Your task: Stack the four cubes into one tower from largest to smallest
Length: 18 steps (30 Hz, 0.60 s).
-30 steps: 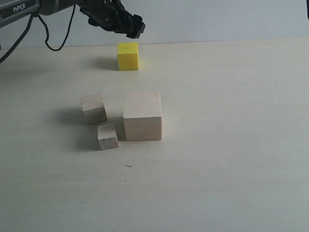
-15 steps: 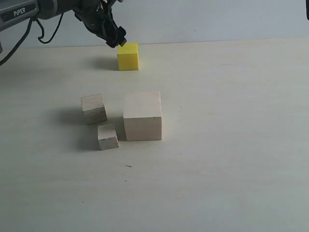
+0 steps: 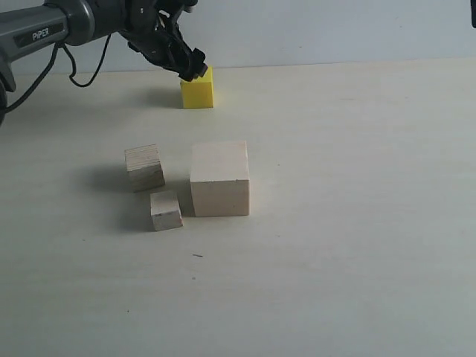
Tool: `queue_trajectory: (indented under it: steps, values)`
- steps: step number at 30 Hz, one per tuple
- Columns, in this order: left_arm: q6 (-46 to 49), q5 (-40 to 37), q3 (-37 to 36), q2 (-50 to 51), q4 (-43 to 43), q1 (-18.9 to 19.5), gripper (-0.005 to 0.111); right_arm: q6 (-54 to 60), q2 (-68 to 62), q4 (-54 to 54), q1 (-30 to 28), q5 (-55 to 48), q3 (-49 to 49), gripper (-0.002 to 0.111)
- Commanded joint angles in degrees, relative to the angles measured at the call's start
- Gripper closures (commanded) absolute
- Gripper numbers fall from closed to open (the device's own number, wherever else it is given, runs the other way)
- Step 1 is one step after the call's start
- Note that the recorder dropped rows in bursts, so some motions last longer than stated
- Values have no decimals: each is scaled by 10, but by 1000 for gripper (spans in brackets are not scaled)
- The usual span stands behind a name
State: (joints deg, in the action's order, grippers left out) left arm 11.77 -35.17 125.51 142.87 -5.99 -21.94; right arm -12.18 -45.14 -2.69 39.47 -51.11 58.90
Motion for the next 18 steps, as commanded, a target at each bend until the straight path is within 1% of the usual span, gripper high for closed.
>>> queue_trajectory:
  steps: [1,9,14,18]
  values:
    - [-4,12,0,-4,7,0,23,0,3,2,-1,11,-2,108]
    - [-14,10,0,-4,6,2,23,0,3,2,-1,11,-2,108]
    - [-14,25,0,-4,-6,8,23,0,3,6,-1,10,-2,108]
    - [-14,17,0,-3,-7,8,23,0,3,8,-1,10,-2,108]
